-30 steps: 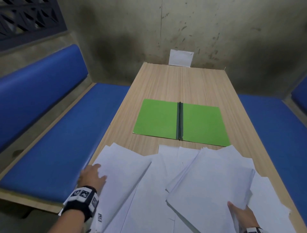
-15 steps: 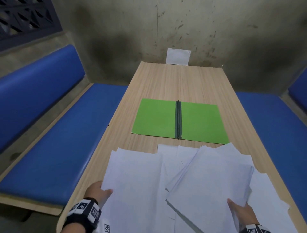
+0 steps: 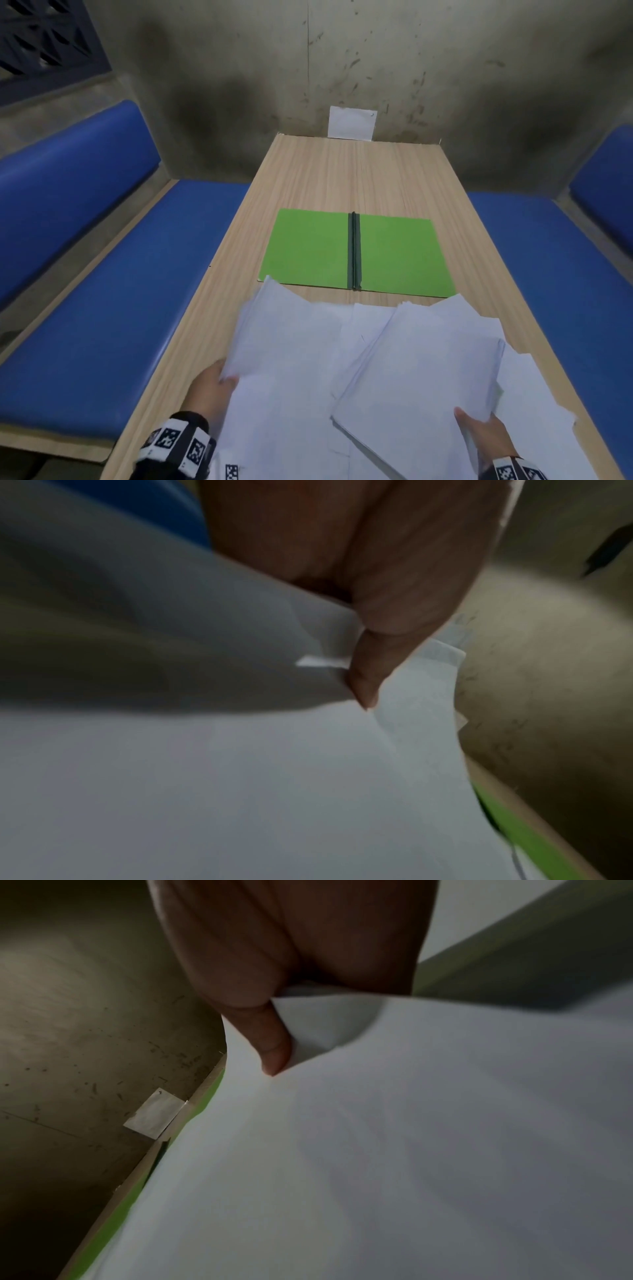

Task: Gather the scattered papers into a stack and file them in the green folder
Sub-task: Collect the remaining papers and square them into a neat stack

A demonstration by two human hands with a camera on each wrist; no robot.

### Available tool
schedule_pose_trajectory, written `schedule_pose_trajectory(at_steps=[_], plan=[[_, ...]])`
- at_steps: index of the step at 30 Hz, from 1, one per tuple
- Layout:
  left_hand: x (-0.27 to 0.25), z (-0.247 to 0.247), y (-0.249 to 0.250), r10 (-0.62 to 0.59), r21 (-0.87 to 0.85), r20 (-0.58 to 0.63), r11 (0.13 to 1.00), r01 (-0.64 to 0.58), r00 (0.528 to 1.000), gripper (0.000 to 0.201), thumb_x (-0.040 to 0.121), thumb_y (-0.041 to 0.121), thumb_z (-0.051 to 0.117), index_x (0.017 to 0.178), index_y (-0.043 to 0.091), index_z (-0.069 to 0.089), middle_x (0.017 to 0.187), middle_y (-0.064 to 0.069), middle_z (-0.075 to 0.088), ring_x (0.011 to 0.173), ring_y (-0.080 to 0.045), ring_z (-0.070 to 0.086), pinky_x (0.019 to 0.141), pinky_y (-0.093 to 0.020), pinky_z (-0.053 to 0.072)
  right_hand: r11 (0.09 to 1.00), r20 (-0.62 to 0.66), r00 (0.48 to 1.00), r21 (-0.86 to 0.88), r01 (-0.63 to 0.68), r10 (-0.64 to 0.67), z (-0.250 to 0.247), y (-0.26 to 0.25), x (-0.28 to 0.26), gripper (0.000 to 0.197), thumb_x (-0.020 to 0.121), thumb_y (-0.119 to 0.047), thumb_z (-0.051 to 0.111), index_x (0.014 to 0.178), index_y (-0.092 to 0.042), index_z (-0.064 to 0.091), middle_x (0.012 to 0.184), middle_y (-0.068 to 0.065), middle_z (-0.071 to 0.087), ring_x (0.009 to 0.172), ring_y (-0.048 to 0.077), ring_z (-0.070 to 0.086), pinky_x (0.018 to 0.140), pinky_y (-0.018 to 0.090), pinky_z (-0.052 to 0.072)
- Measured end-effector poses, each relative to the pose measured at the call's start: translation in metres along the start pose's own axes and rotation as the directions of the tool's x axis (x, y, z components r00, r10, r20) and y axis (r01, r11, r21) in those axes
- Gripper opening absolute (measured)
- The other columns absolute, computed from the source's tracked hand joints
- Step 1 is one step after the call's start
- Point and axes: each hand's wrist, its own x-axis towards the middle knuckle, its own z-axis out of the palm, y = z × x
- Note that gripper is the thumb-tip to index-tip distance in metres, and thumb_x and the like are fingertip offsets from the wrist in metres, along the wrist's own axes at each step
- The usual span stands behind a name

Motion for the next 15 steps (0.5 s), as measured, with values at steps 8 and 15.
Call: schedule_pose_trajectory(at_steps=[8,15], plan=[[-0.003,-0.051,0.06,0.188,-0.322,-0.039,0.927,-0.19,0.981,0.015,0.088,0.008,0.057,0.098,0.019,0.058,0.098,-0.006,0.066,0.088,-0.023,0.062,0.08,-0.034,0.047,0.967,0.124,0.984,0.233,0.099,-0.131,0.011,-0.013,-0.011,0.074,0.059,-0.029,0.085,0.117,0.006,0.056,0.105,0.019,0.063,0.095,0.034,0.059,0.098,0.049,0.044],[-0.006,0.021,0.061,0.172,-0.366,0.217,0.927,-0.083,0.961,0.028,0.087,0.016,0.061,0.114,0.017,0.058,0.115,-0.009,0.067,0.105,-0.026,0.063,0.097,-0.044,0.047,0.931,0.465,0.831,0.33,0.158,-0.306,0.04,-0.045,-0.049,0.076,0.036,-0.03,0.092,0.1,0.002,0.065,0.087,0.017,0.076,0.078,0.031,0.073,0.064,0.035,0.057]])
